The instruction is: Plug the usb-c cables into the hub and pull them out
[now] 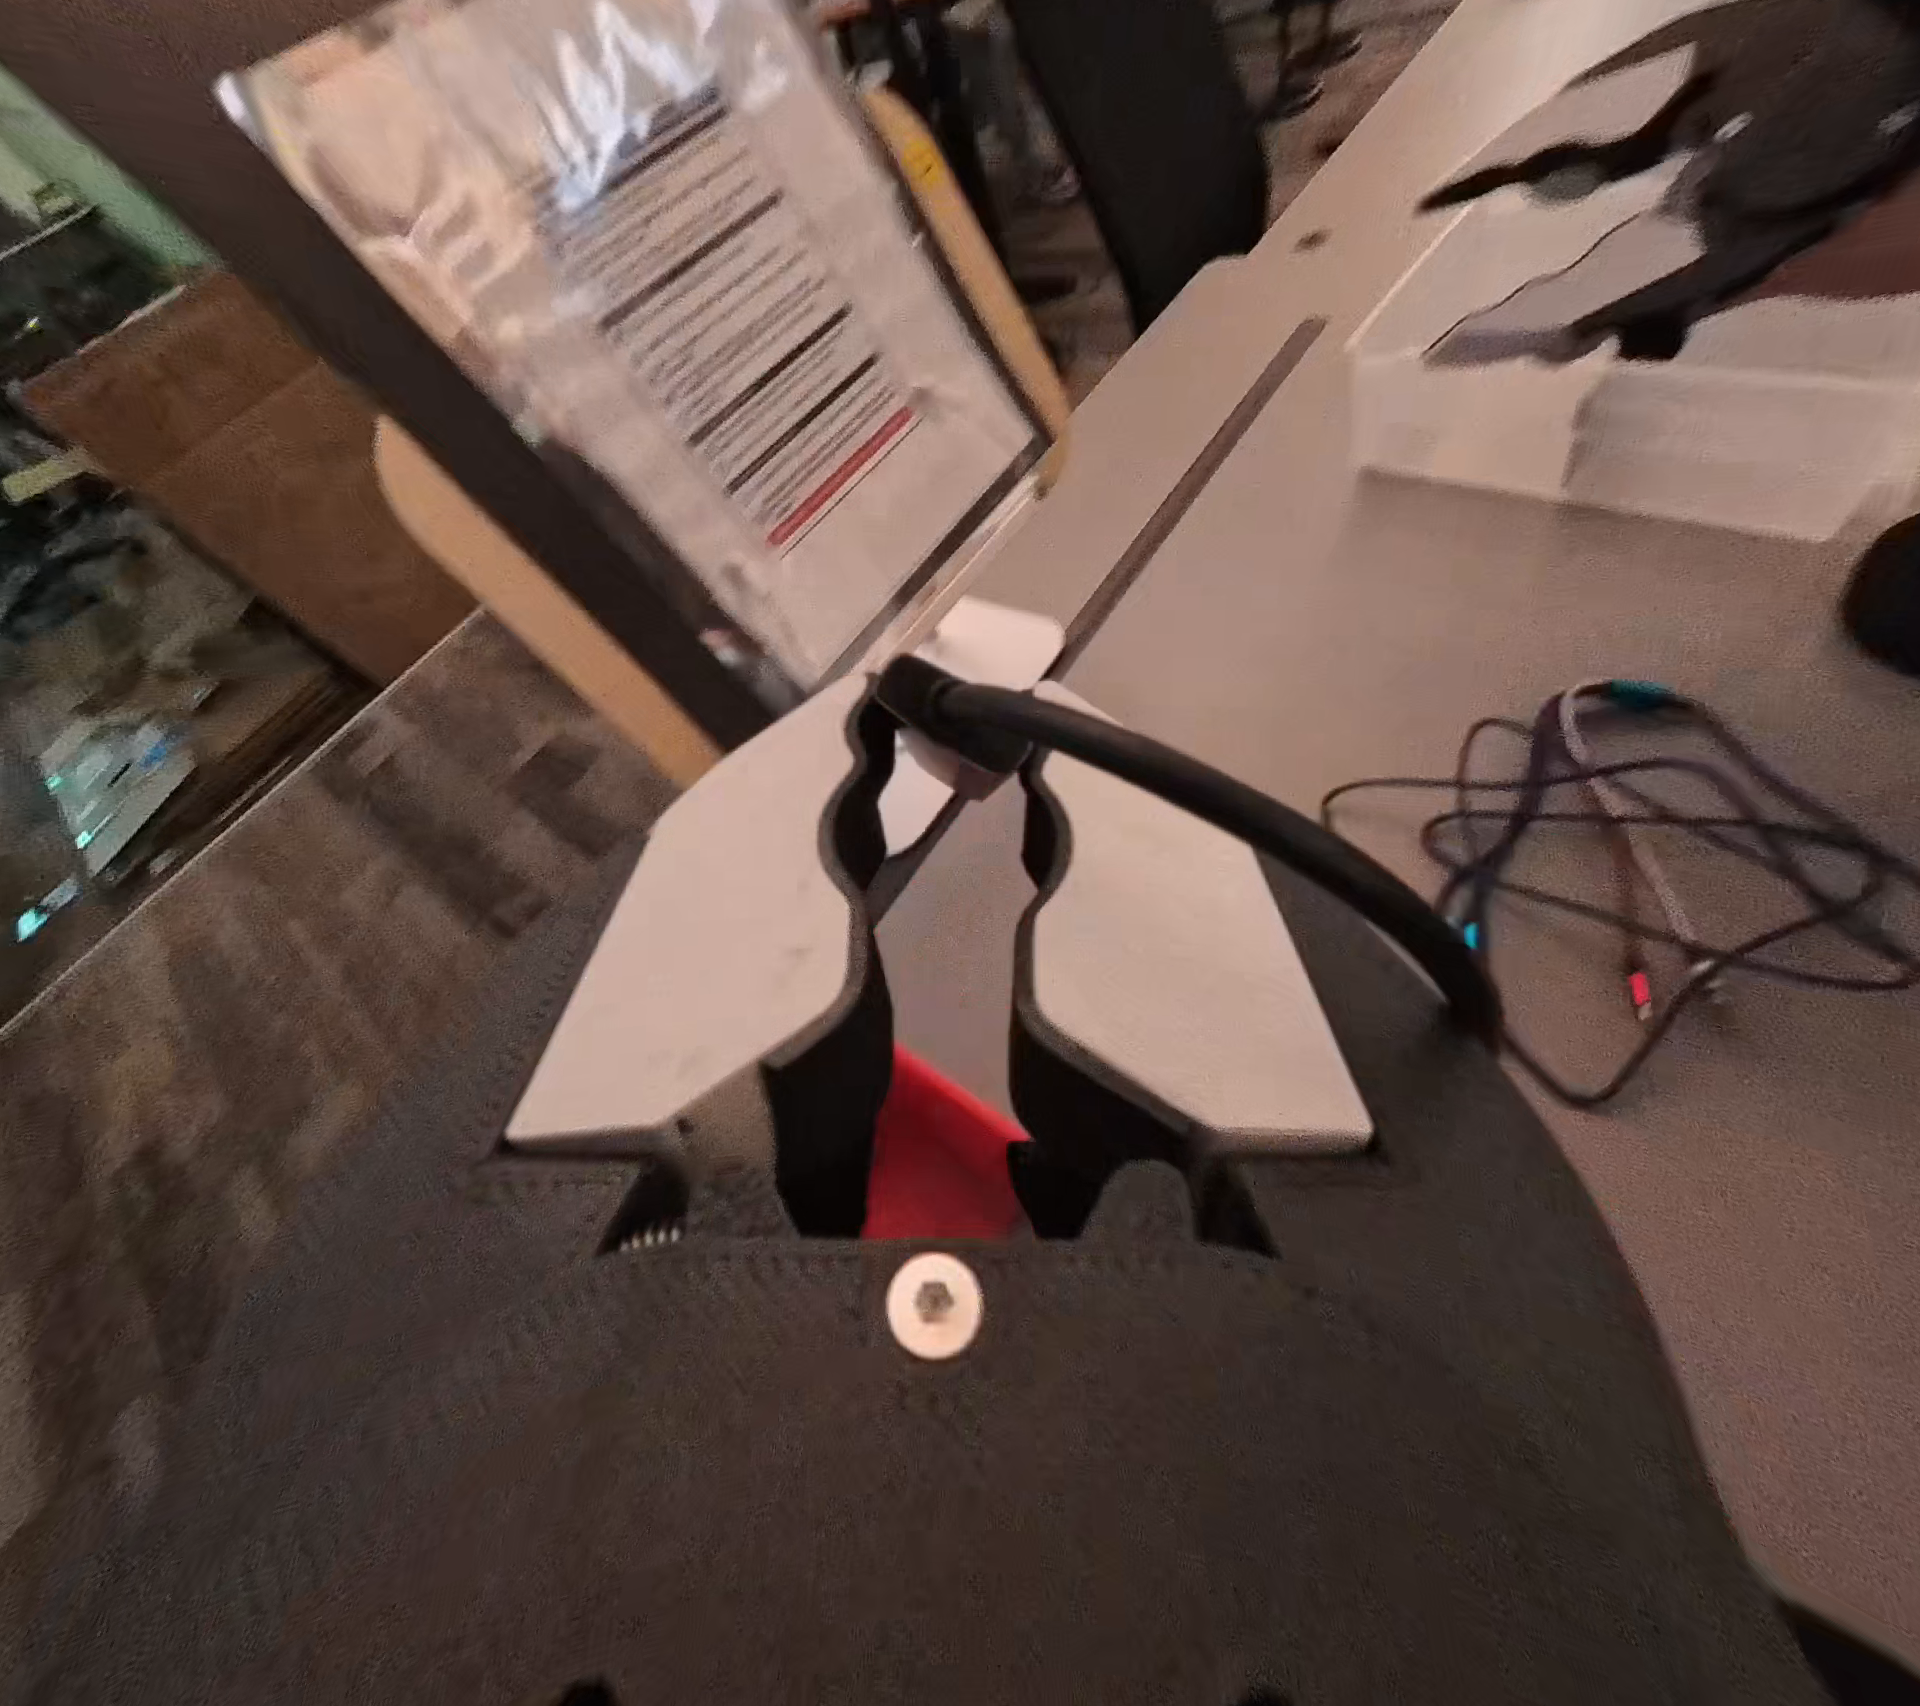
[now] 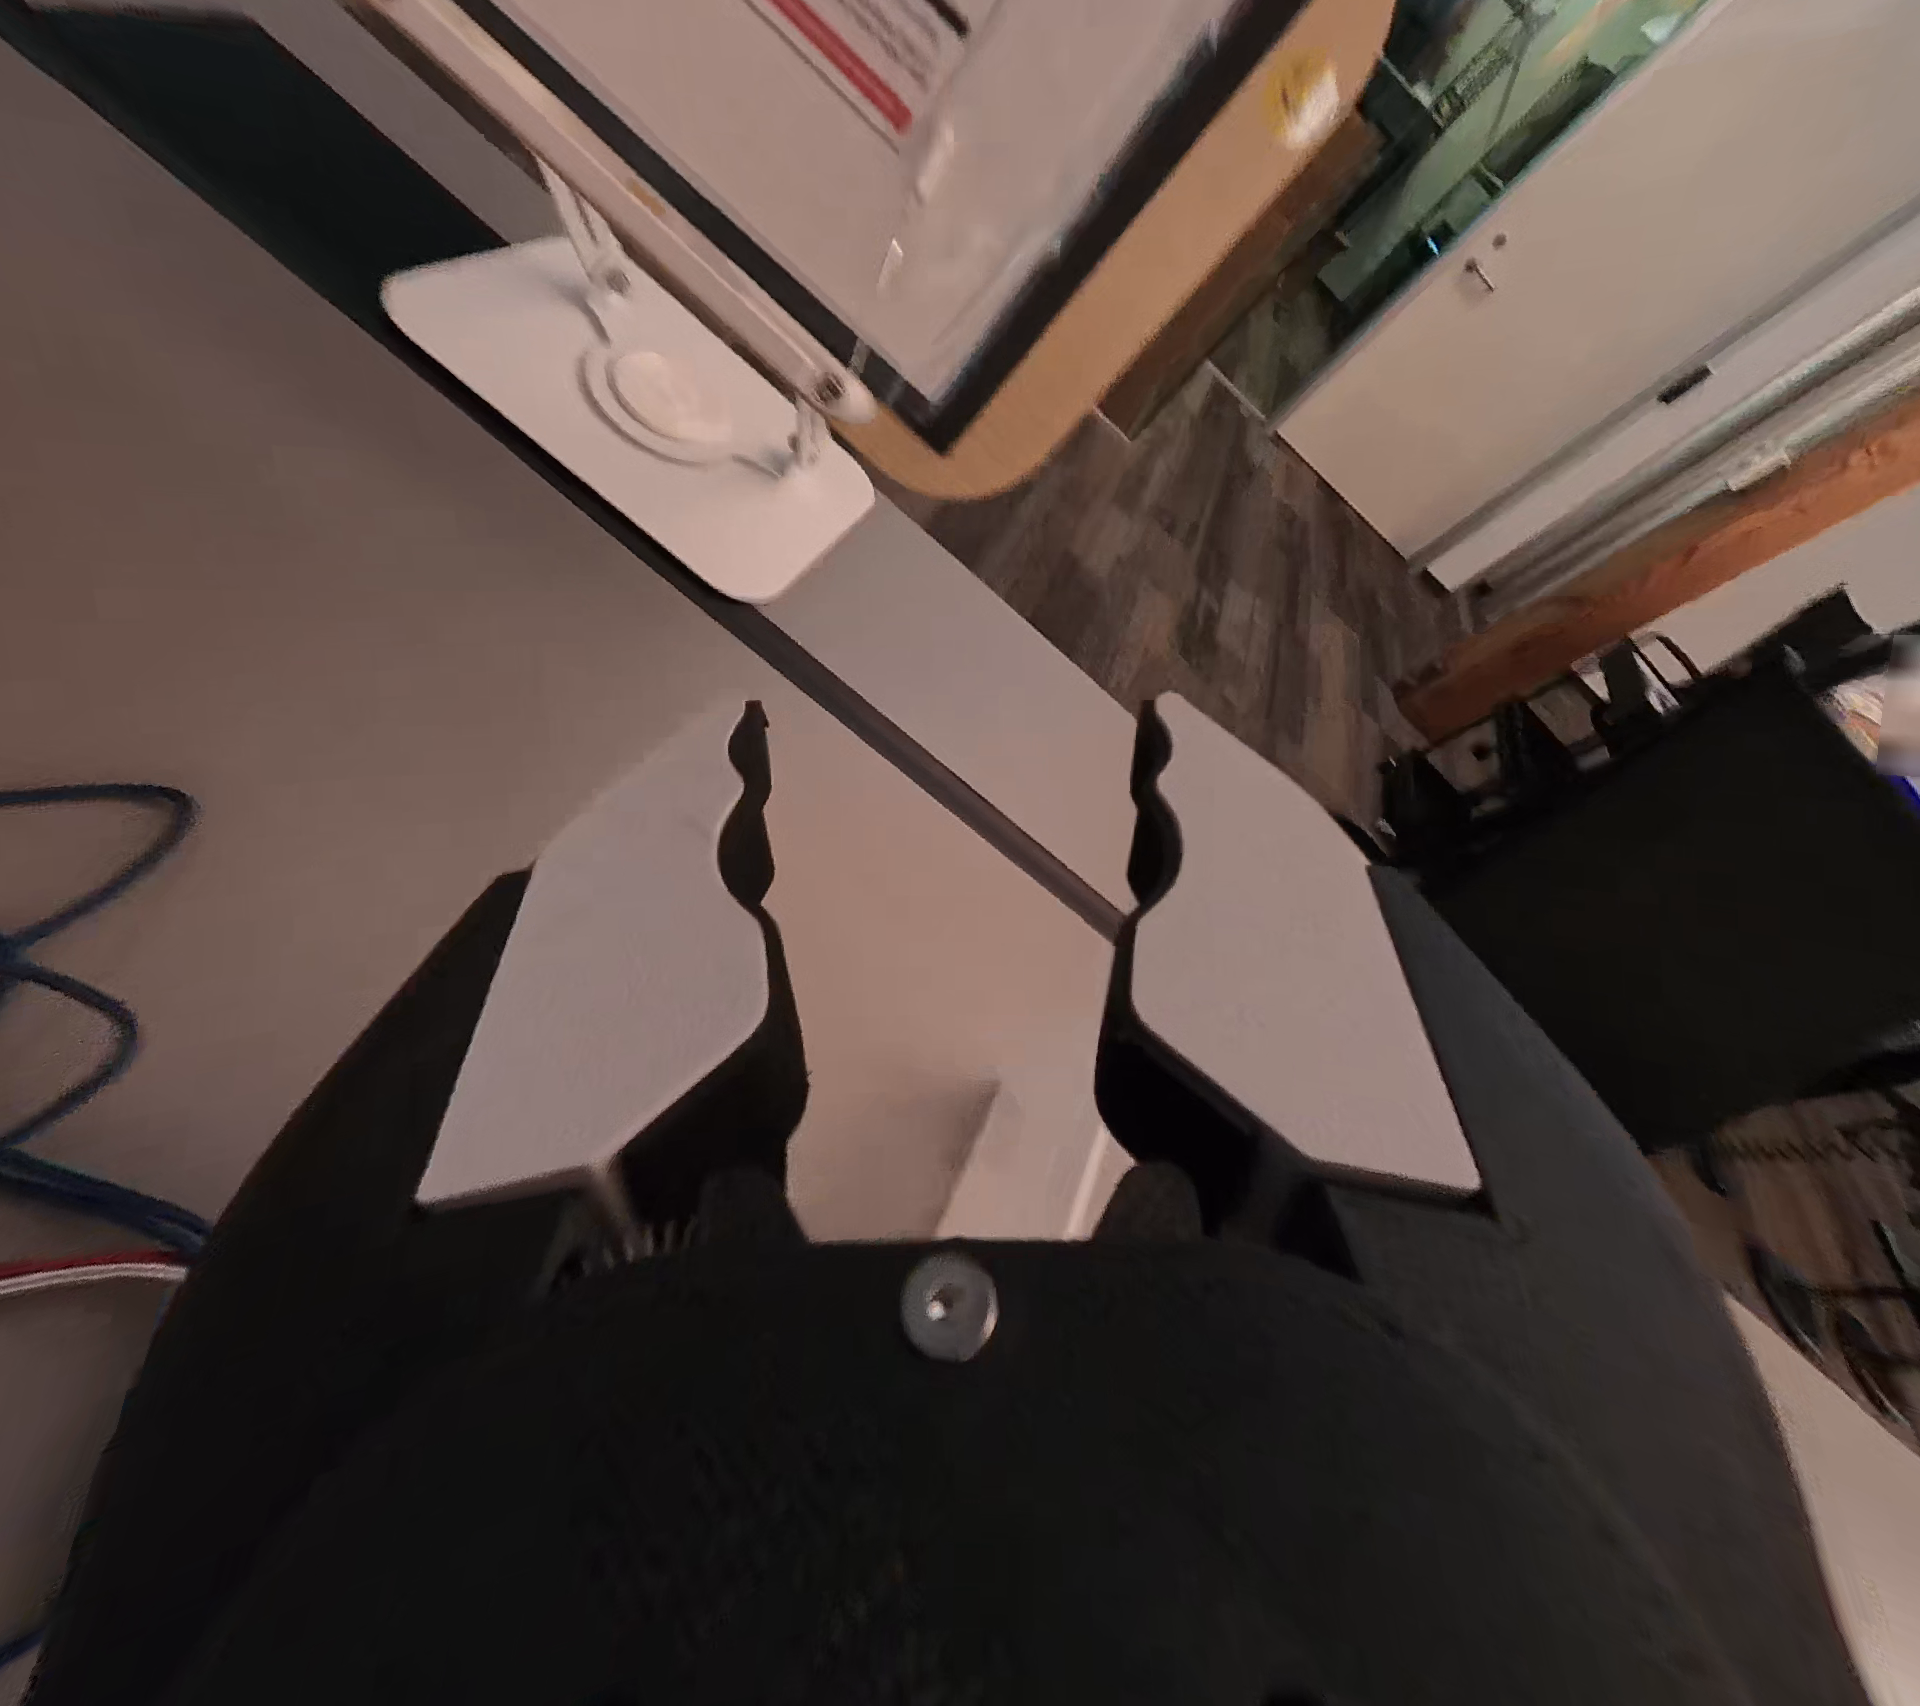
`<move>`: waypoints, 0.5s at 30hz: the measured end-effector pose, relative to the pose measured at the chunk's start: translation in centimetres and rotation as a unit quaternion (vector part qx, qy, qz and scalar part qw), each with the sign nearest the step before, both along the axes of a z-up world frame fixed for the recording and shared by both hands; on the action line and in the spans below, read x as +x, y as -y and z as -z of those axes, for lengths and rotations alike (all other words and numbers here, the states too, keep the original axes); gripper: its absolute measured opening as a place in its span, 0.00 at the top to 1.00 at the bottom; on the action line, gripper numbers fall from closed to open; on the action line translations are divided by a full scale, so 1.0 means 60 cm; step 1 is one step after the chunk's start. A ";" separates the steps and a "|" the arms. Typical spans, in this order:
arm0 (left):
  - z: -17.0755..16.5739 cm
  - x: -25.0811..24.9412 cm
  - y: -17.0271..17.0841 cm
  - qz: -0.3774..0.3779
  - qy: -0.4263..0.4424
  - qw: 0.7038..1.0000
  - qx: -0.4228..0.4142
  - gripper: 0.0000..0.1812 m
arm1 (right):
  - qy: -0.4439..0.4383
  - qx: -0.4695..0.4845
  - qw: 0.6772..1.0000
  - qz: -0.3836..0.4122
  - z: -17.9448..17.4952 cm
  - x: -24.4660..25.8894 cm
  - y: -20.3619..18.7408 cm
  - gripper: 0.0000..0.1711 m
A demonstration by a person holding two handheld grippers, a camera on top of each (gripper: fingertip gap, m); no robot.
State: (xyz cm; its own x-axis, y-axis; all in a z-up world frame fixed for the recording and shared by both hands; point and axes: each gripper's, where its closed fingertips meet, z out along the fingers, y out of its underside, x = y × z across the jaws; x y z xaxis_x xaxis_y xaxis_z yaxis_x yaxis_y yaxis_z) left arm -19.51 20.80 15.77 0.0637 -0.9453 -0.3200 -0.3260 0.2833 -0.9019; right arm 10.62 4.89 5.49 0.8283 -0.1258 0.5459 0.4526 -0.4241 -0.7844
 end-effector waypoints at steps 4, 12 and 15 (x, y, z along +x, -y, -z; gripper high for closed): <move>-0.016 0.053 0.153 0.104 0.077 0.990 -0.051 0.88 | -0.057 0.067 0.980 -0.180 -0.043 -0.124 -0.006 0.60; 0.062 0.101 0.331 0.304 0.148 0.930 -0.148 0.88 | -0.186 0.068 0.835 -0.513 -0.056 -0.340 0.062 0.60; 0.094 0.107 0.343 0.330 0.112 0.924 -0.159 0.88 | -0.267 0.030 0.790 -0.551 -0.041 -0.370 0.065 0.61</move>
State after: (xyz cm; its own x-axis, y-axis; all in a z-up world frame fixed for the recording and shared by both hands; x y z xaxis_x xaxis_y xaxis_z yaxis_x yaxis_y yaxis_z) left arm -13.08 0.20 10.13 -0.5285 -0.8463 -0.0672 0.0268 0.0624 -0.9977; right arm -11.56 1.01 7.96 0.5638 0.8196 0.1021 0.1192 0.0416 -0.9920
